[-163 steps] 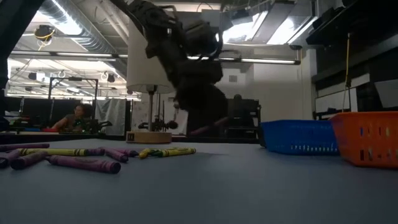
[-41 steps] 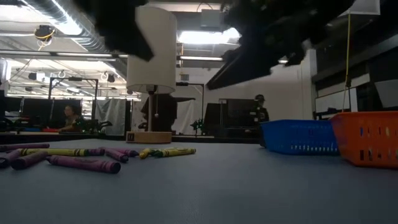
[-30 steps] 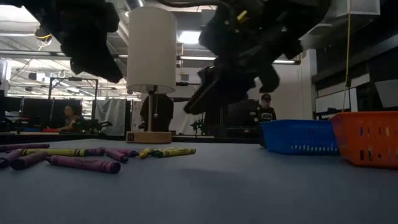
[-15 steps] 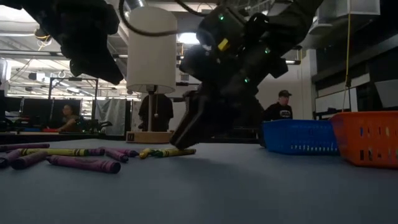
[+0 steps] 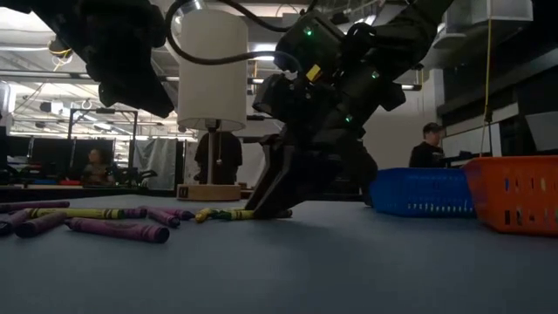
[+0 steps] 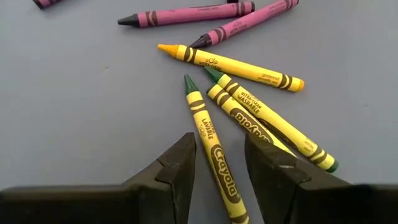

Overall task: Sort crayons
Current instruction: Put the green crayon into the blue bin, then put the purple crayon into the orange bin

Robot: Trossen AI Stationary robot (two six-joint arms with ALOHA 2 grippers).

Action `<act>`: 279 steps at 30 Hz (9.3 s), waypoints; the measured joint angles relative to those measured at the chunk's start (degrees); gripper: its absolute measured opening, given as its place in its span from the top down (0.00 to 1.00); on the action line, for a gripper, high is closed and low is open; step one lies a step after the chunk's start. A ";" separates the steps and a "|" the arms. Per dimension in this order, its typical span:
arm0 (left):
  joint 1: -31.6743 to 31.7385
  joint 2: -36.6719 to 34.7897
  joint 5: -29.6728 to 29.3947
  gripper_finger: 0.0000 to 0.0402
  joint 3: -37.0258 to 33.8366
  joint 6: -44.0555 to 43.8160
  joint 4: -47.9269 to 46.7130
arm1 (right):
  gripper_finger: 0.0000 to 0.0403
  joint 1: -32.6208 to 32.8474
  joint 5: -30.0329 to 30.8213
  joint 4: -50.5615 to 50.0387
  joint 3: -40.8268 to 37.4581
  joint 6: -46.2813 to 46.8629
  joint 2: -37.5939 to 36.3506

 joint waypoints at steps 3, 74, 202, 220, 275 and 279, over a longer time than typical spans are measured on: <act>0.00 0.00 0.00 0.74 0.00 0.04 0.00 | 0.65 0.00 0.00 -0.30 0.00 0.00 0.00; 0.00 0.07 6.34 0.74 0.00 -24.08 -17.12 | 0.92 -0.01 16.28 -67.47 -0.26 10.95 -32.41; -1.97 19.26 1.18 0.98 7.74 36.02 45.48 | 0.65 0.00 -0.06 33.80 -23.90 16.42 -33.59; -0.29 19.23 1.30 0.98 7.74 36.24 48.57 | 0.65 0.00 -4.11 43.54 -20.02 16.44 -27.83; -0.22 19.21 1.60 0.62 7.74 35.50 39.75 | 0.94 0.09 -19.41 -26.31 -18.91 33.88 -44.98; -0.22 19.21 1.62 0.62 7.74 35.50 39.25 | 0.92 1.61 -19.16 -34.22 -18.92 36.30 -44.15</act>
